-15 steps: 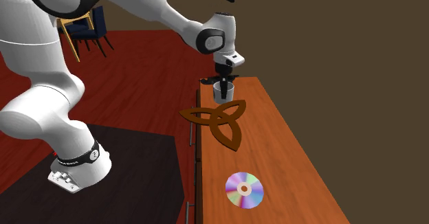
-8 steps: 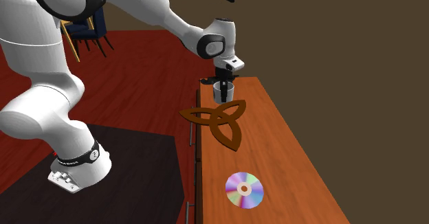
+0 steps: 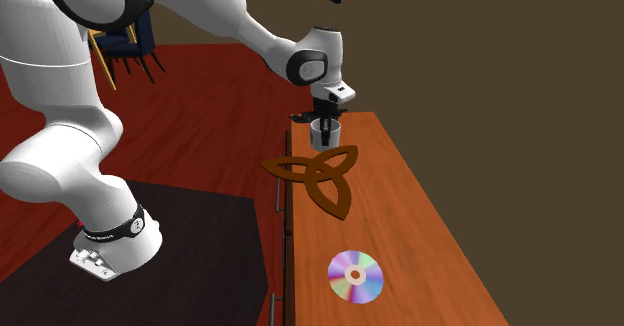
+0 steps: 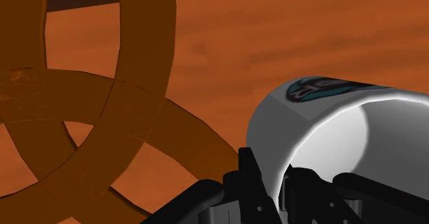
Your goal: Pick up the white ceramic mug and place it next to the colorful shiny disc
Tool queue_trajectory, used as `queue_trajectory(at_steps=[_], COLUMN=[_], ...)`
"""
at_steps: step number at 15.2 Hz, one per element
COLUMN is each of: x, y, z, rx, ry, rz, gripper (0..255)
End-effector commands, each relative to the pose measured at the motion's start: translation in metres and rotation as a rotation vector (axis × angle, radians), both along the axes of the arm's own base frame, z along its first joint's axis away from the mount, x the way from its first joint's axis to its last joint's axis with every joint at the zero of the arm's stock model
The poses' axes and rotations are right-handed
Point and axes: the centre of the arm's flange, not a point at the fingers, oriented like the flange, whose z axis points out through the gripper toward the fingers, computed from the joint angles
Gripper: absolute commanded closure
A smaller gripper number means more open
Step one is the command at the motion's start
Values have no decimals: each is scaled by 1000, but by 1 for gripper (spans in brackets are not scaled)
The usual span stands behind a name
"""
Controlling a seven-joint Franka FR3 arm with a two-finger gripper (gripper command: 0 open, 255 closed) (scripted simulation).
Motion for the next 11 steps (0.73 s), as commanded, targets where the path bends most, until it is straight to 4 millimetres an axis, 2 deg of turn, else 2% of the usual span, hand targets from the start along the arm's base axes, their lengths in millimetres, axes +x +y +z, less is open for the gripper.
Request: queue_trajectory(at_steps=[1,5,11], x=[0,0,0], y=[0,0,0], z=[0,0,32], rx=[0,0,0], ry=[0,0,0], rz=[0,0,0], gripper=[255,255,255])
